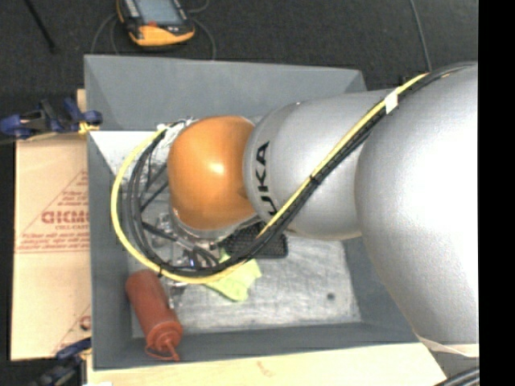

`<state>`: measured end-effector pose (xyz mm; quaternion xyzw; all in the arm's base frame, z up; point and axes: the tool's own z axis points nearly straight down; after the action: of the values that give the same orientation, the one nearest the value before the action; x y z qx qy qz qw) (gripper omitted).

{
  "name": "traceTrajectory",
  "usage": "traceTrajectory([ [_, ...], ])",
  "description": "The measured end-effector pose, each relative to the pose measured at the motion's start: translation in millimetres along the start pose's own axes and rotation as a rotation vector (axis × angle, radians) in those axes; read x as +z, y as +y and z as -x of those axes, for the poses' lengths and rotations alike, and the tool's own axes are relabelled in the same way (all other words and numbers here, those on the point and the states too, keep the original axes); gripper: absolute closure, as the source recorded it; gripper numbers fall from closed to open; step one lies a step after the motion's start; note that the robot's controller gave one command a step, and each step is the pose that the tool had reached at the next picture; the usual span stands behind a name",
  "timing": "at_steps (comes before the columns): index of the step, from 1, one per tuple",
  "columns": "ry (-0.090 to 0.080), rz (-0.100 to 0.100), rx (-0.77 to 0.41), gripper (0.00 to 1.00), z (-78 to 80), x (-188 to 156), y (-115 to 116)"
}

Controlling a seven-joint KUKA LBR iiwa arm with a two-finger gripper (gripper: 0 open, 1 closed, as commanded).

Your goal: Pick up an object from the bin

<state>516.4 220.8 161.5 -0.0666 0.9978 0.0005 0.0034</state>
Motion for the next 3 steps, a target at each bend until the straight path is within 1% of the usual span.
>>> traceTrajectory([
  [1,0.018,-0.002,-0.161,0.00,-16.7,7,-6],
  [2,0.026,-0.012,-0.295,1.00,33.4,79,5],
  [3,0.006,-0.009,-0.290,0.00,36.6,80,4],
])
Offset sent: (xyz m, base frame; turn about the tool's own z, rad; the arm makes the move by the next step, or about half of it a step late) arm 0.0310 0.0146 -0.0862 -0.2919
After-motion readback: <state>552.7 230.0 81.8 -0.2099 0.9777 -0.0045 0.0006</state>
